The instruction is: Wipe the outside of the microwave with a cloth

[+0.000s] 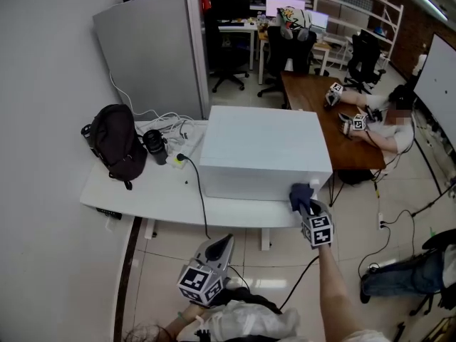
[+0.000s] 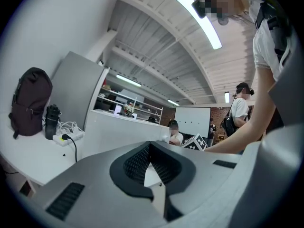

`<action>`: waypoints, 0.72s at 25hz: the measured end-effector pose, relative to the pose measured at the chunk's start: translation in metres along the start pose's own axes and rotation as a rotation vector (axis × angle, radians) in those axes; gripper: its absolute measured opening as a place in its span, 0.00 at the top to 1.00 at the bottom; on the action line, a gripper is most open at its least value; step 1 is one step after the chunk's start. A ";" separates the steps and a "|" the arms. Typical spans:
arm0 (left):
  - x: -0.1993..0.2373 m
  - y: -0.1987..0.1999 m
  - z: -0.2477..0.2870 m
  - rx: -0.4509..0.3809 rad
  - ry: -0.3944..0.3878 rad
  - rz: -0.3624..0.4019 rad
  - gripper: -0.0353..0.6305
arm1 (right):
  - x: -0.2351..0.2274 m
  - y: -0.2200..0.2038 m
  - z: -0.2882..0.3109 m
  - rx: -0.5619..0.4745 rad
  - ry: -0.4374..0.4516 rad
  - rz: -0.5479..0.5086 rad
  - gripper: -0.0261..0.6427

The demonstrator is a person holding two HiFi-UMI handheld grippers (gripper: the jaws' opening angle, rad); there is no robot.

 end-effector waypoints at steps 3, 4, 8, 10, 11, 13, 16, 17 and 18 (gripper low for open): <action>0.000 0.000 0.002 0.000 -0.005 -0.001 0.97 | -0.021 -0.018 -0.010 0.026 -0.032 -0.003 0.84; -0.001 0.001 0.002 0.001 -0.006 -0.001 0.97 | -0.019 -0.018 -0.014 0.027 -0.031 -0.002 0.84; 0.000 0.001 0.001 0.000 0.001 -0.004 0.97 | 0.042 -0.006 -0.017 -0.021 0.078 -0.018 0.84; 0.002 0.001 0.001 -0.004 0.010 -0.011 0.97 | 0.092 0.005 -0.003 -0.046 0.167 -0.033 0.84; 0.002 0.001 0.000 -0.007 0.014 -0.015 0.97 | 0.118 0.011 0.007 -0.054 0.212 -0.043 0.84; 0.001 0.001 -0.001 -0.010 0.018 -0.018 0.97 | 0.168 0.026 0.028 -0.072 0.297 -0.063 0.84; 0.001 0.001 -0.007 -0.011 0.031 -0.011 0.97 | 0.228 0.055 0.055 -0.097 0.402 -0.100 0.84; 0.003 0.001 -0.010 -0.011 0.041 -0.010 0.97 | 0.244 0.065 0.064 -0.104 0.431 -0.115 0.84; 0.005 0.001 -0.013 -0.011 0.055 -0.011 0.97 | 0.257 0.074 0.072 -0.109 0.457 -0.128 0.84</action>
Point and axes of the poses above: the fingertips, and each gripper's own axes: z forward along the fingers, x to its left, y out of its top, the point moved 3 cm from there along -z, backward along the fingers, and after that the axes turned 1 degree about -x, right-handed, at the moved point
